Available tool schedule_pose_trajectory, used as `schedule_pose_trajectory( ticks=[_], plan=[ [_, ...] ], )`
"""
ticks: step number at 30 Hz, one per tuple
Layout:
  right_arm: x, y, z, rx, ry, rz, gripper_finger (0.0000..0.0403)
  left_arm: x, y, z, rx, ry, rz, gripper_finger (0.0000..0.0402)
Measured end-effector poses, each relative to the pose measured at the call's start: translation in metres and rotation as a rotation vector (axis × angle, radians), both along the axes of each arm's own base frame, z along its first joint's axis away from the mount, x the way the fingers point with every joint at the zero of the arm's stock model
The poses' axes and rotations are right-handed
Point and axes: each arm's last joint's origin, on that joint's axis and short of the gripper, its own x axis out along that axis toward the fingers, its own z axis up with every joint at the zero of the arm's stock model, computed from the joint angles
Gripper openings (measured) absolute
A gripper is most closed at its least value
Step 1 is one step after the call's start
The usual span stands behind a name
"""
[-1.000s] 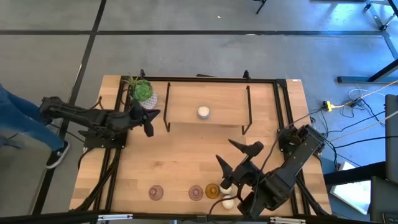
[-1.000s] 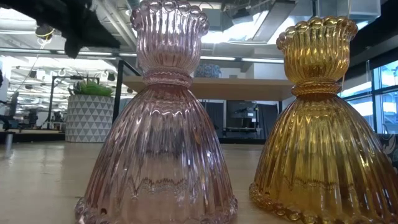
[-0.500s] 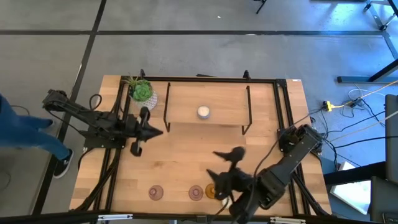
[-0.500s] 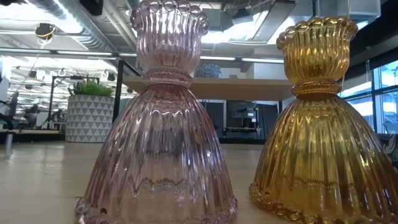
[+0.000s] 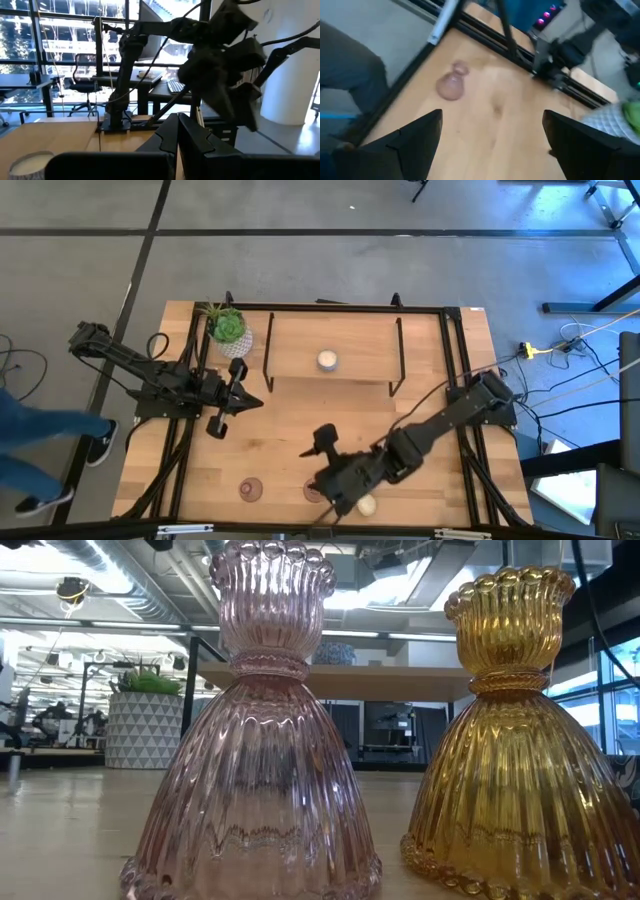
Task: Pick & Place candle stick holders
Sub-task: Adjust the light blue scented candle on the shelf
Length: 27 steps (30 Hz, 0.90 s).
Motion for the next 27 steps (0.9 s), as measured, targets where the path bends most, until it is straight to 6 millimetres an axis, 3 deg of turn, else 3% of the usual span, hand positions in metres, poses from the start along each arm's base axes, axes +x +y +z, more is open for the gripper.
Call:
schedule_pose_trajectory(
  ticks=[4, 9, 16, 20, 27],
  plan=[
    [-0.010, -0.020, -0.001, 0.018, -0.076, -0.074, 0.0346, 0.000, 0.000, 0.000, -0.004, 0.001, -0.001, 0.0004],
    [-0.051, -0.051, -0.004, 0.120, -0.202, -0.093, 0.0346, 0.000, 0.000, 0.000, -0.004, 0.001, -0.001, 0.0004],
    [-0.107, -0.116, -0.030, 0.430, -0.395, -0.264, 0.0346, 0.000, 0.000, 0.000, -0.006, 0.001, 0.011, 0.0004],
    [-0.117, -0.133, -0.039, 0.607, -0.454, -0.347, 0.0346, 0.000, 0.001, 0.000, -0.009, 0.002, 0.035, 0.0004],
    [-0.117, -0.139, -0.038, 0.597, -0.485, -0.354, 0.0346, 0.000, 0.001, 0.000, -0.012, 0.000, 0.034, 0.0004]
  ],
)
